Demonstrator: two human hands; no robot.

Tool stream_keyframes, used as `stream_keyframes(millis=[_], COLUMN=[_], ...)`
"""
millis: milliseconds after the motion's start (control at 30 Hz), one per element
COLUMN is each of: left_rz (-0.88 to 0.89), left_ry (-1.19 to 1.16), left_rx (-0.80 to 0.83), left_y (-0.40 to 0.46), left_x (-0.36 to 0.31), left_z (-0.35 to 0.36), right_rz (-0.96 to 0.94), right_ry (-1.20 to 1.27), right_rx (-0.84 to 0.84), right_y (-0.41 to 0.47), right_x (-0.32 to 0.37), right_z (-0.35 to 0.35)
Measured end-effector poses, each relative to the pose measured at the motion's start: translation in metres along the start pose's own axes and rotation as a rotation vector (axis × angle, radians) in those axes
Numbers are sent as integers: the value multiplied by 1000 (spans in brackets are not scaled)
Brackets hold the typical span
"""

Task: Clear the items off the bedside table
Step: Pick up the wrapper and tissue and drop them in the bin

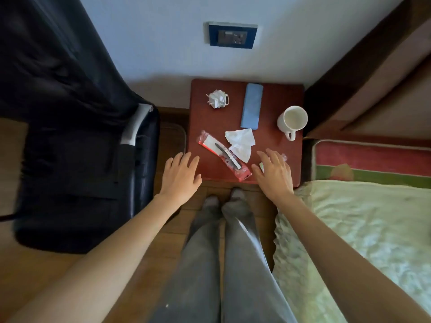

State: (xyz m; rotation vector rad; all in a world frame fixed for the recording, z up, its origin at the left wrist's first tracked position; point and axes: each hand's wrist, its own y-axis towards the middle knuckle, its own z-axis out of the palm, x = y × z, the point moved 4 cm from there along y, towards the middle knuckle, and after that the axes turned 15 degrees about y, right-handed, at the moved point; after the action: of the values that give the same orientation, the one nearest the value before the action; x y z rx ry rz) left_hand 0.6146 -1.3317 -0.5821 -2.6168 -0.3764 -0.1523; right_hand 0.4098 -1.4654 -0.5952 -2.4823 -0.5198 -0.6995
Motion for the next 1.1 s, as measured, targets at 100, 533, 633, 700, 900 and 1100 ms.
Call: stream_keyframes(millis=[100, 533, 633, 700, 900, 1100], left_rz=[-21, -72, -53, -41, 32, 132], left_ry=[-2, -82, -77, -88, -114, -75], left_rx=[30, -82, -113, -135, -209, -237], left_y=[23, 97, 101, 104, 112, 129], left_x=[-3, -34, -38, -38, -44, -53], left_z=[23, 73, 79, 82, 83, 70], right_rz=[-38, -199, -222, -246, -239, -150], right_ry=[11, -39, -67, -98, -13, 126], right_rx=[28, 123, 130, 88, -92, -212], right_y=[27, 117, 124, 126, 131, 129], right_x=[-15, -38, -40, -41, -38, -38], right_z=[18, 76, 88, 92, 90, 69])
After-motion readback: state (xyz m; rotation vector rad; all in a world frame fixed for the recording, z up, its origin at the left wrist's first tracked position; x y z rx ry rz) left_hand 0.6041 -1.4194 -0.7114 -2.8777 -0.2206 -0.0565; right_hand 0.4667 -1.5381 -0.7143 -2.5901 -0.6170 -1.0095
